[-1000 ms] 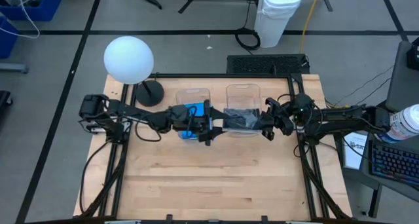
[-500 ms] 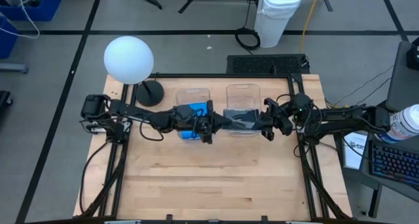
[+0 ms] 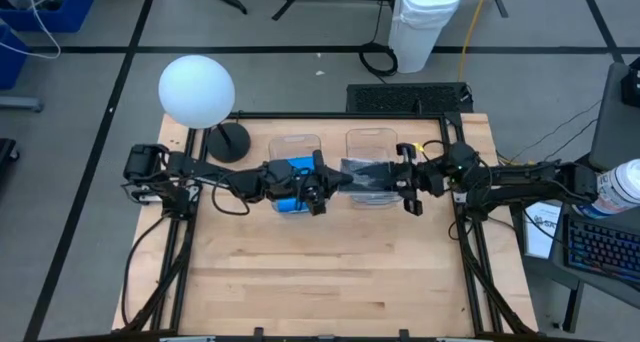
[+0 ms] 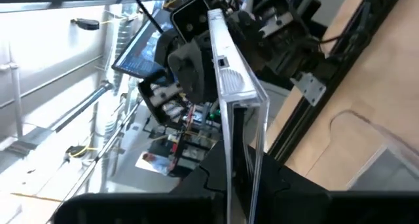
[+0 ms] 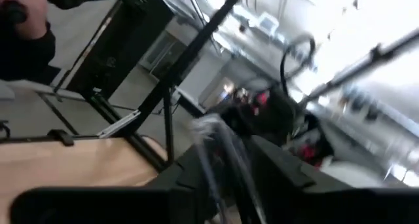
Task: Pick & place jewel cases by type
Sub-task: Put the black cd case into the right transparent bin
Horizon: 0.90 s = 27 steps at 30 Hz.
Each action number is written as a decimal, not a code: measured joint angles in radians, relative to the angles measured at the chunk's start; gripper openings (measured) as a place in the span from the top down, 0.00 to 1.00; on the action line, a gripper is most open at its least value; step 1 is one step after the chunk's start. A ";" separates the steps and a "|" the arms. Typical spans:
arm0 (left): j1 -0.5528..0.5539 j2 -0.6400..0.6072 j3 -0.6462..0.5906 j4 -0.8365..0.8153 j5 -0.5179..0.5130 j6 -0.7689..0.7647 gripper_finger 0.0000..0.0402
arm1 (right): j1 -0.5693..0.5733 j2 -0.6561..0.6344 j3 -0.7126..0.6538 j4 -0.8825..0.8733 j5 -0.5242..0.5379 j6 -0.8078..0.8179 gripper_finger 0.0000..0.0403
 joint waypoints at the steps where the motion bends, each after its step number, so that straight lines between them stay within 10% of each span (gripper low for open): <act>1: 0.000 0.000 0.000 0.000 -0.008 0.009 0.93 | 0.000 0.001 0.000 -0.012 0.011 0.028 0.74; 14: 0.003 0.000 0.000 0.013 -0.084 0.073 0.93 | 0.024 -0.016 0.000 -0.025 0.061 0.247 0.38; 27: 0.001 -0.031 -0.001 0.010 -0.188 0.218 0.92 | 0.107 -0.227 0.000 -0.272 0.411 0.351 0.24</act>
